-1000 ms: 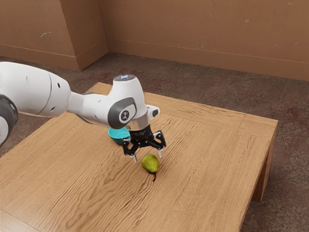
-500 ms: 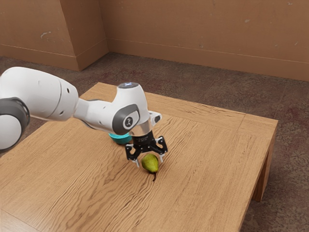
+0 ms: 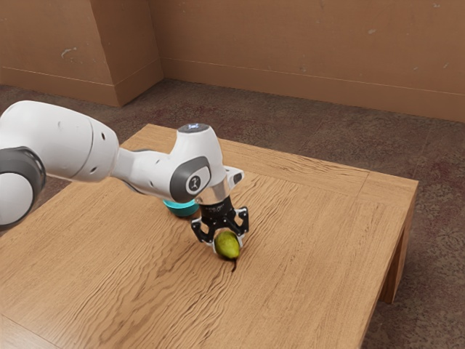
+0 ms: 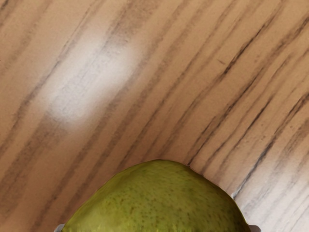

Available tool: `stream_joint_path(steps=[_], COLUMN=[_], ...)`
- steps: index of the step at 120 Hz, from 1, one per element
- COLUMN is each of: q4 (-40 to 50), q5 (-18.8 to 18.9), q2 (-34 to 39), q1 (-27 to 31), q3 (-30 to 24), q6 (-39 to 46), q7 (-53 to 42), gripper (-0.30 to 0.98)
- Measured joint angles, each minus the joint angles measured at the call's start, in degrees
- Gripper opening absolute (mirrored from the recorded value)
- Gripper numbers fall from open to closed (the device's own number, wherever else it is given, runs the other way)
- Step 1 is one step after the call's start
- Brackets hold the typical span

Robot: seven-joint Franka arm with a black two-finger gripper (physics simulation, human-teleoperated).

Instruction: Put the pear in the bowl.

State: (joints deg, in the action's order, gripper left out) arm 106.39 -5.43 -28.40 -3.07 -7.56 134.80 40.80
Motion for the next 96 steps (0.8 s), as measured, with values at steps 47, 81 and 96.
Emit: stream_joint_path(steps=[47, 81, 96], q4=[-1.2, -10.8, -18.0], q5=[0.8, 2.1, 2.6], q2=[3.5, 0.8, -4.9], q1=[0.1, 3.5, 5.7], q3=[3.0, 7.3, 7.5], q6=[-1.5, -4.5, -6.6], q7=[1.5, 2.1, 2.1], gripper=[0.23, 0.24, 0.24])
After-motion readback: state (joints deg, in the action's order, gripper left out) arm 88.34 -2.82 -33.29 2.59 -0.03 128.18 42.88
